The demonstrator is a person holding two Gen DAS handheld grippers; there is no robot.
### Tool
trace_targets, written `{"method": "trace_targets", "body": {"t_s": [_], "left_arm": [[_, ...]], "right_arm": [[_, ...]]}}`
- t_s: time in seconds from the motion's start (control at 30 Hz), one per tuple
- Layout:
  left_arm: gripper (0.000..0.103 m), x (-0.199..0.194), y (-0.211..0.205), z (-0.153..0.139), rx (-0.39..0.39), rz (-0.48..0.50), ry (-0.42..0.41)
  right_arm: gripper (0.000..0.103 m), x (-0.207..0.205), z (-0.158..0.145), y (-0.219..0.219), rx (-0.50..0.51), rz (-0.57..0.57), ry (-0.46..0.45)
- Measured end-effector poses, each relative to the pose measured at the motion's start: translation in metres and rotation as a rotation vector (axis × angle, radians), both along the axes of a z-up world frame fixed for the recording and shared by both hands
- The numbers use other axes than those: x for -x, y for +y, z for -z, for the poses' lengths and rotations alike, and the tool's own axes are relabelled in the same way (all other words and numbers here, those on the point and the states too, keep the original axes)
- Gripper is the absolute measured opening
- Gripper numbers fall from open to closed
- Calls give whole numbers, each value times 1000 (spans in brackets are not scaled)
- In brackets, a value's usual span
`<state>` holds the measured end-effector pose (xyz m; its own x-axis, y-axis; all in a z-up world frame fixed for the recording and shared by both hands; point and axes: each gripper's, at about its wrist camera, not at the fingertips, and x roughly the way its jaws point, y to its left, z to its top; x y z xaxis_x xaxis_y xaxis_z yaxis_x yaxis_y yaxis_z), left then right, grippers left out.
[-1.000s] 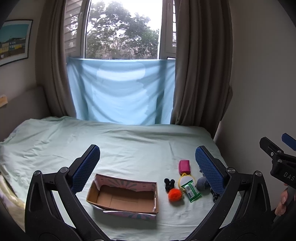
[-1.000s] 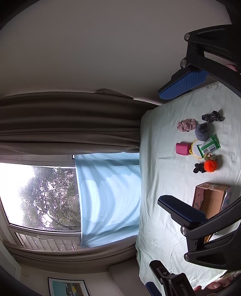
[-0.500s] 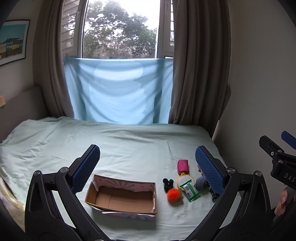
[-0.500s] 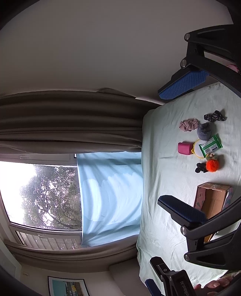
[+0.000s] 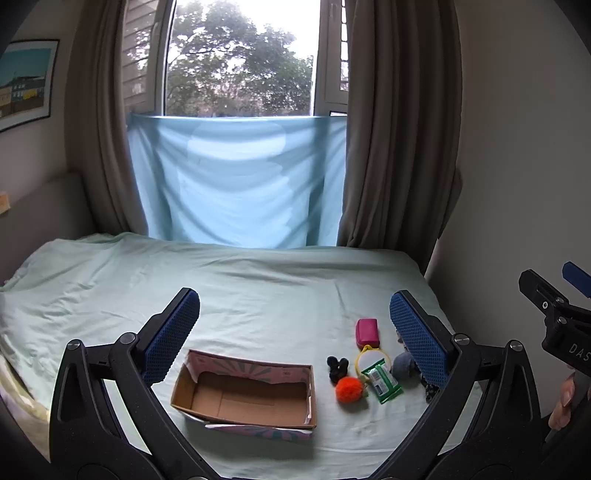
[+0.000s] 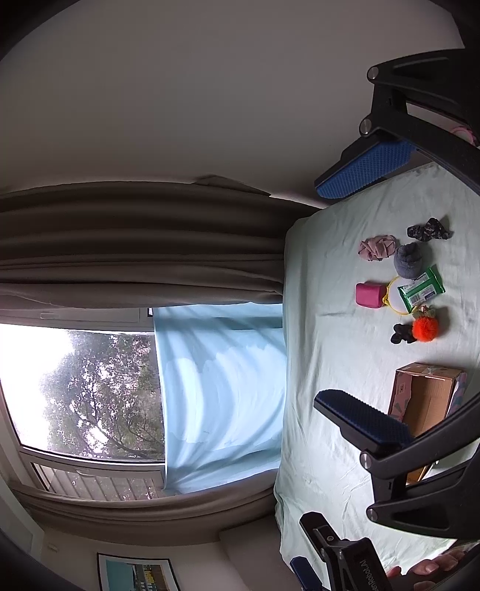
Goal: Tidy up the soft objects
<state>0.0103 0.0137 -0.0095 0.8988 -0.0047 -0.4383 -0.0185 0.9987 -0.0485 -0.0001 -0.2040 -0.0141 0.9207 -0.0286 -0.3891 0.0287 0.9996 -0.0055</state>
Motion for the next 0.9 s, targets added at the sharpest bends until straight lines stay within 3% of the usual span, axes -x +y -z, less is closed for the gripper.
{"method": "trace_targets", "body": {"t_s": [0.9], "left_arm": [[102,-6,8,6,14,7,20]], "right_arm": [[103,-1,-3,5,-8,16,2]]}}
